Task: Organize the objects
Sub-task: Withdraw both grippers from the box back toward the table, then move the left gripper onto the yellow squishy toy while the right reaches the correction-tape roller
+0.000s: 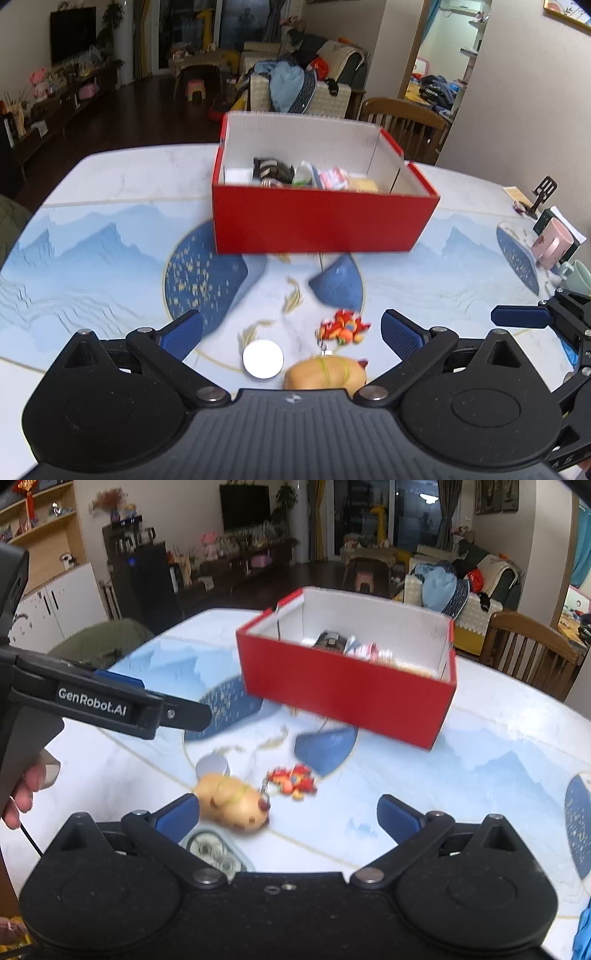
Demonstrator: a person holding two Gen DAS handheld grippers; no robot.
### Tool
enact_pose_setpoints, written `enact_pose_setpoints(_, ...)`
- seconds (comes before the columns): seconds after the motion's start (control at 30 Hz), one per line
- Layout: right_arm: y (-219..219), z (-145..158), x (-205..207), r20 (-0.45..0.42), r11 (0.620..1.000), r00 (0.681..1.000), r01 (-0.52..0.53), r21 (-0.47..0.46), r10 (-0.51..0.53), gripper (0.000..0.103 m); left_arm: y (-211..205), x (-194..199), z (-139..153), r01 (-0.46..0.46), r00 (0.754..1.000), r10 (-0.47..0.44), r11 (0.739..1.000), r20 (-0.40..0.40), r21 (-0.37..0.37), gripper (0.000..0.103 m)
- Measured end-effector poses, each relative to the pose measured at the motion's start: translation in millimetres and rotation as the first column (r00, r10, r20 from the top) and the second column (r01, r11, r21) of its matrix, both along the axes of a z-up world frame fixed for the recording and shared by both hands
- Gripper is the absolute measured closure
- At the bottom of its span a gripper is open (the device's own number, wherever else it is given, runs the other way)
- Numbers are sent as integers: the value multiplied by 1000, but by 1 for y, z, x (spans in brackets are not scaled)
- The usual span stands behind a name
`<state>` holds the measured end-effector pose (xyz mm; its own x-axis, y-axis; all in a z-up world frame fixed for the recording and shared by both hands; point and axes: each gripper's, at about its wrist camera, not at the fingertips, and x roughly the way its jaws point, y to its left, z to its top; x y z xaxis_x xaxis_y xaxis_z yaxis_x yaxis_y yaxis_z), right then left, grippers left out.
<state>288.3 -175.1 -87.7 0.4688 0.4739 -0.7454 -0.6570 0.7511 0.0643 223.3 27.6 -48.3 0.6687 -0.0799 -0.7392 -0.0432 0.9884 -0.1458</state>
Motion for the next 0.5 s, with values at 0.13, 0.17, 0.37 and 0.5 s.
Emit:
enact_pose_setpoints(0.13, 4, -19, -9, -17, 999, 1000, -26, -30, 26, 1, -4, -5, -19, -15, 999, 15, 1000, -41, -10, 0)
enact_pose_setpoints(0.17, 5, -24, -12, -19, 999, 999, -39, -38, 38, 1, -4, -6, -24, -15, 998, 14, 1000, -57, -20, 0)
enact_pose_setpoints(0.37, 12, -48, -24, -53, 993, 994, -102, -68, 98, 2, -12, -4, -52, -8, 990, 1, 999, -143, -47, 0)
enact_pose_setpoints(0.5, 16, -60, -27, -73, 989, 990, -124, -78, 118, 2, -21, 0, -68, -6, 983, -4, 998, -185, -57, 0)
